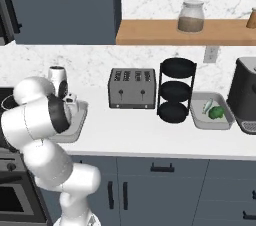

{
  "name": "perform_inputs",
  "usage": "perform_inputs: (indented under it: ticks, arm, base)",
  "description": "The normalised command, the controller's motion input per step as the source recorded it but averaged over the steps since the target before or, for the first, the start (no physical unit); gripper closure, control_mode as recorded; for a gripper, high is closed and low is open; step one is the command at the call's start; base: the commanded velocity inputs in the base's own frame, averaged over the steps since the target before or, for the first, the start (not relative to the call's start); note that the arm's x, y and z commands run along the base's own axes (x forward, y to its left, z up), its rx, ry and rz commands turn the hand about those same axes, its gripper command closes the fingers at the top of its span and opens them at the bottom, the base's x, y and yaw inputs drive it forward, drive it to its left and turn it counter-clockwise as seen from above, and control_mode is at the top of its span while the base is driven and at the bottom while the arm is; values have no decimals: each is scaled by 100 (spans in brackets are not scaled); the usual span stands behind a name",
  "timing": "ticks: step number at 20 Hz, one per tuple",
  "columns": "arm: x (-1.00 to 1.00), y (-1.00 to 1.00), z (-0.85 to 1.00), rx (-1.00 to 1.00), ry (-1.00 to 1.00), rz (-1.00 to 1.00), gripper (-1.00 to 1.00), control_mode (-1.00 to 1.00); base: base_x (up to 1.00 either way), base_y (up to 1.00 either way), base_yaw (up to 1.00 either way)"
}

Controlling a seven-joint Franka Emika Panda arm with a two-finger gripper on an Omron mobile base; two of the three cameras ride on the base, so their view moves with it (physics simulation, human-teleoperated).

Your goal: Place one broccoli and one fish in each tupperware on the nearby counter, to pack two identical lunches.

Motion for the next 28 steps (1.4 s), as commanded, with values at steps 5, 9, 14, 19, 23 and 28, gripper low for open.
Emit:
perform_inputs:
  ticks: [5, 9, 14, 19, 23, 28]
  arm:
    - [-100, -75, 4, 0, 0, 2, -100, -100]
    - [-100, -68, 15, -8, 0, 6, -100, -100]
    - [-100, -59, 38, -6, 0, 3, -100, -100]
    - [-74, -81, 51, 0, 0, -1, -100, -100]
    - [-62, -74, 47, 7, 4, -10, -100, -100]
    - [-18, -9, 3, 1, -2, -1, -100, -100]
  base:
    - [0, 0, 0]
    - [0, 0, 0]
    - [0, 0, 0]
    - [0, 0, 0]
    - [0, 0, 0]
    - [0, 0, 0]
